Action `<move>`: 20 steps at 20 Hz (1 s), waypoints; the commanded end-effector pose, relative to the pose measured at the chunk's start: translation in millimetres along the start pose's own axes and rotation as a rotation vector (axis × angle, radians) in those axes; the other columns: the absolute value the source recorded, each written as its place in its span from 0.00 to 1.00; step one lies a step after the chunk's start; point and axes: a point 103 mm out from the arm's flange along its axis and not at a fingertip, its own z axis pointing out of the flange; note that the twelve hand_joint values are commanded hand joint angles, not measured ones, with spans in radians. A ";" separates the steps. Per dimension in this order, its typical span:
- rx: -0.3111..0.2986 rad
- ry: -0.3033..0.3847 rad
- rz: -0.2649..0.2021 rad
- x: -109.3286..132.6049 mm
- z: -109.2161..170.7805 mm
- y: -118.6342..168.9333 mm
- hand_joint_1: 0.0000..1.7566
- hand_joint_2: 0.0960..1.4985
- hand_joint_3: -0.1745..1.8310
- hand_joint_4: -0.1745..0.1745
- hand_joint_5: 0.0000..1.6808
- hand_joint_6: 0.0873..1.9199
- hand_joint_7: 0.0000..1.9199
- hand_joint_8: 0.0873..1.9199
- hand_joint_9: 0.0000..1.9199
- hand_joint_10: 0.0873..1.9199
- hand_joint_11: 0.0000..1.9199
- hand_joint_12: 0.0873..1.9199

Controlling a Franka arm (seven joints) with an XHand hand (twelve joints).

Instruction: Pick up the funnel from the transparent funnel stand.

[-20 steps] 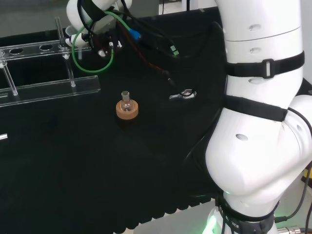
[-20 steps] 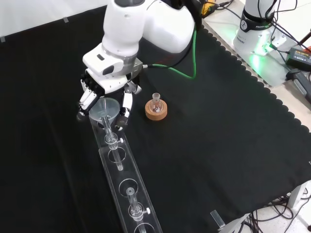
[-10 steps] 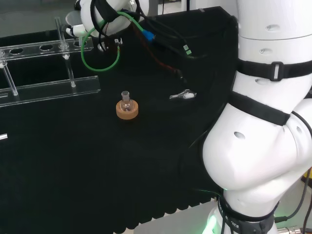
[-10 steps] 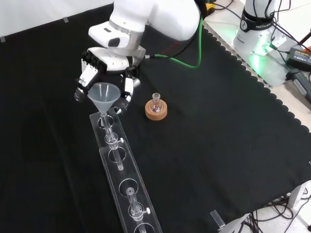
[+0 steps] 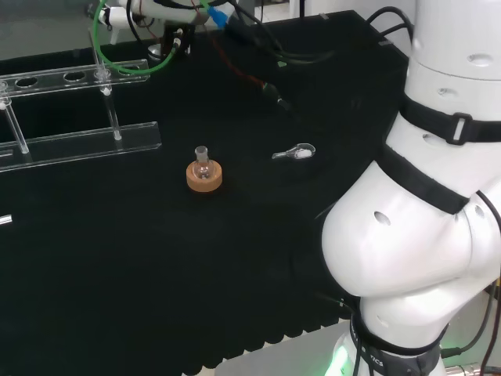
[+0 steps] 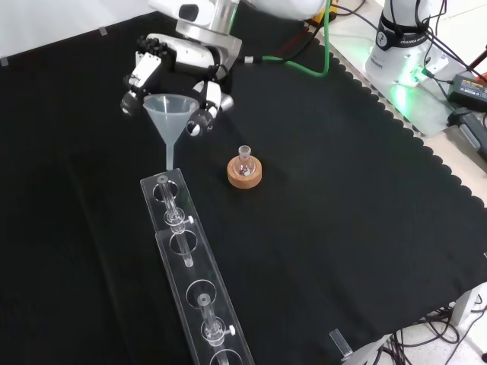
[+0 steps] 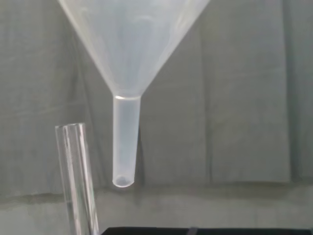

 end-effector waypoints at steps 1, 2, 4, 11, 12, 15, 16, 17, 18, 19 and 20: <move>0.047 -0.136 -0.059 -62.6 -189.2 -51.2 0.70 0.35 0.41 0.00 0.92 0.02 0.93 0.34 1.00 0.42 0.98 0.37; 0.063 -0.129 -0.062 -67.0 -196.9 -60.3 0.70 0.35 0.41 0.00 0.92 0.02 0.93 0.34 1.00 0.42 0.98 0.37; 0.111 -0.104 -0.083 -85.9 -221.5 -96.0 0.70 0.35 0.42 0.00 0.92 0.02 0.93 0.34 1.00 0.42 0.98 0.37; 0.178 -0.058 -0.130 -120.2 -248.8 -160.6 0.70 0.34 0.42 0.00 0.92 0.02 0.94 0.35 1.00 0.42 0.98 0.38; 0.177 -0.055 -0.136 -120.2 -251.4 -164.5 0.70 0.34 0.42 0.00 0.92 0.02 0.94 0.35 1.00 0.42 0.98 0.38; 0.160 -0.043 -0.149 -113.9 -260.7 -171.1 0.70 0.34 0.42 0.00 0.93 0.02 0.94 0.35 1.00 0.42 0.98 0.38; 0.157 -0.050 -0.147 -111.8 -262.3 -171.7 0.70 0.34 0.42 0.00 0.93 0.02 0.94 0.35 1.00 0.42 0.98 0.38; 0.155 -0.053 -0.143 -110.8 -262.9 -172.1 0.70 0.34 0.43 0.00 0.93 0.02 0.94 0.35 1.00 0.42 0.98 0.38; 0.152 -0.052 -0.137 -109.9 -263.1 -172.5 0.70 0.34 0.43 0.00 0.93 0.02 0.94 0.35 1.00 0.42 0.98 0.38; 0.150 -0.050 -0.129 -108.9 -262.8 -172.9 0.70 0.34 0.43 0.00 0.93 0.02 0.94 0.35 1.00 0.42 0.98 0.38; 0.152 -0.056 -0.123 -107.6 -262.2 -173.4 0.70 0.34 0.43 0.00 0.93 0.02 0.94 0.35 1.00 0.42 0.98 0.38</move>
